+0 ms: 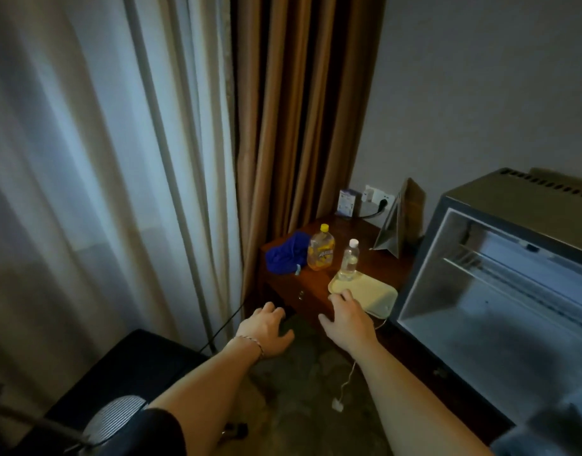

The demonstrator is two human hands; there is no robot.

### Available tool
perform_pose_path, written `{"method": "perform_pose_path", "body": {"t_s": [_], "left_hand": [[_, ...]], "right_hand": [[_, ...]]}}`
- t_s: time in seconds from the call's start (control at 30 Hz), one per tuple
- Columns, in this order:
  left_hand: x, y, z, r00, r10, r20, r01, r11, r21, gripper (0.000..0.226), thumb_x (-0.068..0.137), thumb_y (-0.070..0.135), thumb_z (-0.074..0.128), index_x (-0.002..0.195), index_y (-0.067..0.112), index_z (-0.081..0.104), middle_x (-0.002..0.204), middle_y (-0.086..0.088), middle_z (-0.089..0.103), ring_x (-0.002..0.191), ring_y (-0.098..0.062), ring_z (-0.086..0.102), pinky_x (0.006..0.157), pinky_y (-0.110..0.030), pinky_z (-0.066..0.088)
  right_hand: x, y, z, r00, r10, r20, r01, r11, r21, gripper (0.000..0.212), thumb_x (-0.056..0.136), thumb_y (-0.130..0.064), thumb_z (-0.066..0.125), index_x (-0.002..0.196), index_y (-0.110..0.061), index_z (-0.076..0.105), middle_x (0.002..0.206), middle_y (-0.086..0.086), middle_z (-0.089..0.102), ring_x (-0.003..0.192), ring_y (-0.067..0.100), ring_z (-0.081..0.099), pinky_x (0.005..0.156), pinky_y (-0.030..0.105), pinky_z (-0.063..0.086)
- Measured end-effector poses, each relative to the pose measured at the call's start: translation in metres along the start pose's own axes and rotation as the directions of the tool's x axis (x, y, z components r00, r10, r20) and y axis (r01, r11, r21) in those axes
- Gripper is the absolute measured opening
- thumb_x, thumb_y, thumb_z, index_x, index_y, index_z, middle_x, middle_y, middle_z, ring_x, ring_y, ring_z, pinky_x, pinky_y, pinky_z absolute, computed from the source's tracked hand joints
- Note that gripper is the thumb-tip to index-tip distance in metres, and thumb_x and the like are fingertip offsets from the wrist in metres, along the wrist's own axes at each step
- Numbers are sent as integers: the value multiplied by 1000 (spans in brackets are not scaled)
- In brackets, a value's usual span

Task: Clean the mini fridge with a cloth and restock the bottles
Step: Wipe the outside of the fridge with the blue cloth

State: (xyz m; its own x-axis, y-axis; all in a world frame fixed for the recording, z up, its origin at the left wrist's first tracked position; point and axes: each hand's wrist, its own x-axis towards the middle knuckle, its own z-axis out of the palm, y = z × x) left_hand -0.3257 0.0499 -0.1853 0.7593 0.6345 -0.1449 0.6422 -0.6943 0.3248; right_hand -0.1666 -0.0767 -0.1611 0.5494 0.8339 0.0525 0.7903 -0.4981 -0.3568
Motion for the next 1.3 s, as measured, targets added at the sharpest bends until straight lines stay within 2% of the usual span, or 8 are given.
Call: {"method": "perform_pose_path", "body": {"t_s": [0.13,0.3,0.47,0.6,0.8,1.0,1.17,1.3], "left_hand": [[33,-21,-6,998,-45,-31,45,999,4,52,91,56,50,134,27,46,126,2,45,112,-17,50,88,-35,52],[74,-41,-7,998,-70,-4,71,997,16,50,89,57,51,130,28,48,123,3,45,108,-16,50,86,-36,53],[134,-57,-17,998,-67,-22,67,998,5,50,91,55,52,133,28,46,126,3,45,110,-16,50,85,-31,50],[197,-76,-28,998,-51,-25,51,998,-26,49,91,56,50,131,29,46,123,4,44,107,-17,52,87,-37,53],[280,-108,-33,999,-32,-4,32,999,-23,51,89,59,48,131,29,44,125,3,43,109,-17,51,88,-38,53],[323,-139,-25,996,-93,10,94,994,-61,55,89,59,47,133,26,44,130,0,43,116,-21,49,92,-39,52],[355,-153,-7,986,-169,-10,168,983,-74,55,89,59,46,133,26,44,130,0,42,112,-19,50,88,-38,53],[374,-155,11,978,-207,4,207,976,-70,56,89,61,45,134,28,43,132,0,42,114,-20,51,90,-39,53]], "right_hand": [[44,2,11,999,-49,25,50,998,-41,42,96,-42,59,132,-21,50,131,-1,45,115,15,52,88,27,50],[85,2,26,996,-82,41,84,995,-45,43,95,-44,60,131,-21,50,131,-1,44,114,15,53,87,28,52],[142,3,38,996,-67,52,71,996,-61,44,94,-46,60,130,-21,50,130,-1,45,115,17,52,89,31,52],[205,-1,47,996,-48,76,53,996,-71,52,95,-47,59,138,-21,47,138,0,41,126,22,45,95,37,50],[290,-10,75,992,-15,123,25,996,-82,59,95,-47,57,145,-20,41,149,5,34,138,26,36,106,42,44],[348,-12,106,975,-40,218,64,992,-106,64,96,-47,57,149,-19,35,158,7,25,143,31,28,112,46,36],[393,-3,129,959,-90,268,121,988,-100,72,96,-47,57,154,-19,26,163,8,14,147,31,20,115,48,28],[426,9,150,957,-87,277,115,989,-89,82,93,-51,61,156,-16,22,165,11,9,150,34,14,116,48,30]]}}
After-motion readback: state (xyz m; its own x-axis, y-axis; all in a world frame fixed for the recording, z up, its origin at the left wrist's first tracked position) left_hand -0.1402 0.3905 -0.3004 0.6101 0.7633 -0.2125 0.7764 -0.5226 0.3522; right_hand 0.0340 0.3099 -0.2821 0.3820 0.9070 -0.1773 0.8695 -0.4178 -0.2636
